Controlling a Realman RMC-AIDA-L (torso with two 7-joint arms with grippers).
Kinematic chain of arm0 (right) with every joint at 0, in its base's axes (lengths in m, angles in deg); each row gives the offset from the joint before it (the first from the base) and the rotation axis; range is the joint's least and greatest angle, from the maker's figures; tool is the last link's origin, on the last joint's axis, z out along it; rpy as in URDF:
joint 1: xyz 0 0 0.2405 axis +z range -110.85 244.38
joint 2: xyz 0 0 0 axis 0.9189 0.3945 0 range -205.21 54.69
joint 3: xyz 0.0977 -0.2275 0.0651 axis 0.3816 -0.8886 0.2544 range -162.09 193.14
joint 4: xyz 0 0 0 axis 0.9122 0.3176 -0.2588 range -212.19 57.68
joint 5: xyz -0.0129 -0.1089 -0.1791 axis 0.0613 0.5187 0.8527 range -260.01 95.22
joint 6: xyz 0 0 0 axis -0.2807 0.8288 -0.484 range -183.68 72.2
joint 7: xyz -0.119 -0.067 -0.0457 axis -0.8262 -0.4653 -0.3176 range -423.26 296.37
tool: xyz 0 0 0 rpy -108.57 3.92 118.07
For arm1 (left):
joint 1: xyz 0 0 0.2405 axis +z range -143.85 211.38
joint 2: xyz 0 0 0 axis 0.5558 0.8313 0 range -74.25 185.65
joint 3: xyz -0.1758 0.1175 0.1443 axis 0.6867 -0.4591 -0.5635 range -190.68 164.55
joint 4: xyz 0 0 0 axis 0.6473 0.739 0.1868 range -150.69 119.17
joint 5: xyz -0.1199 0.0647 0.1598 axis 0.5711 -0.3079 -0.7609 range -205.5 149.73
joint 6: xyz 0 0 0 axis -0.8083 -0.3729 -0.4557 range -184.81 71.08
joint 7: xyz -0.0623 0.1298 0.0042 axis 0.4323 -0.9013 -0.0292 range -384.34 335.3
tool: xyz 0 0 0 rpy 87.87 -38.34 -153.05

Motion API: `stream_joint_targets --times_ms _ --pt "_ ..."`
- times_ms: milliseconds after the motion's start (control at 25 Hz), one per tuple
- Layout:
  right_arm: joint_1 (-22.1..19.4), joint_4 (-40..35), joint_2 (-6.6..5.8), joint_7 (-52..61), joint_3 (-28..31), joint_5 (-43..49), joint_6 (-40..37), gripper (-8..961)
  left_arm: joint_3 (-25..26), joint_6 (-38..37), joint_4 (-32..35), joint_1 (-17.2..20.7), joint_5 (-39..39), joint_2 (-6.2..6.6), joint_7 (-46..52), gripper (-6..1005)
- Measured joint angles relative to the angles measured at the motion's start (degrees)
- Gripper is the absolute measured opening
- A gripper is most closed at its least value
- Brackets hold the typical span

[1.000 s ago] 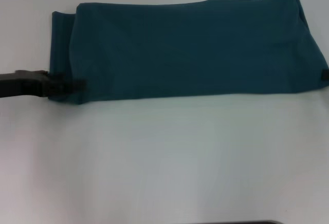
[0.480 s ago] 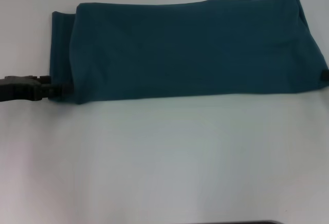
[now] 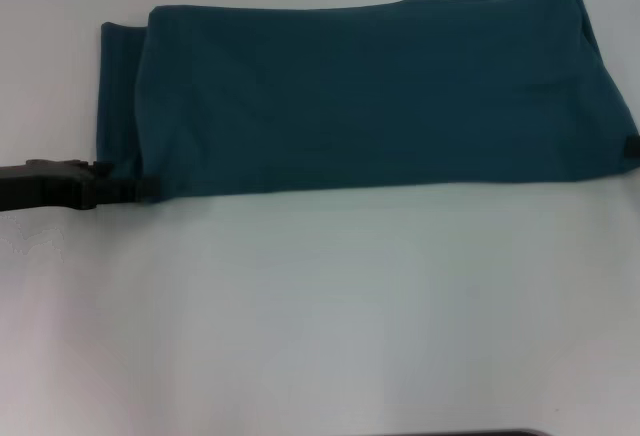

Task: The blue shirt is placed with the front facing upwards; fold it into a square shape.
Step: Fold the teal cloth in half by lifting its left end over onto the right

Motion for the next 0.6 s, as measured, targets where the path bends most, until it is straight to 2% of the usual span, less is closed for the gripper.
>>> stream_joint_targets --times_ms 600 --pt "0.0 0.0 0.09 0.0 0.0 0.0 0.0 3 -2.5 0.0 -0.5 -0.1 -0.6 0.27 0.3 858"
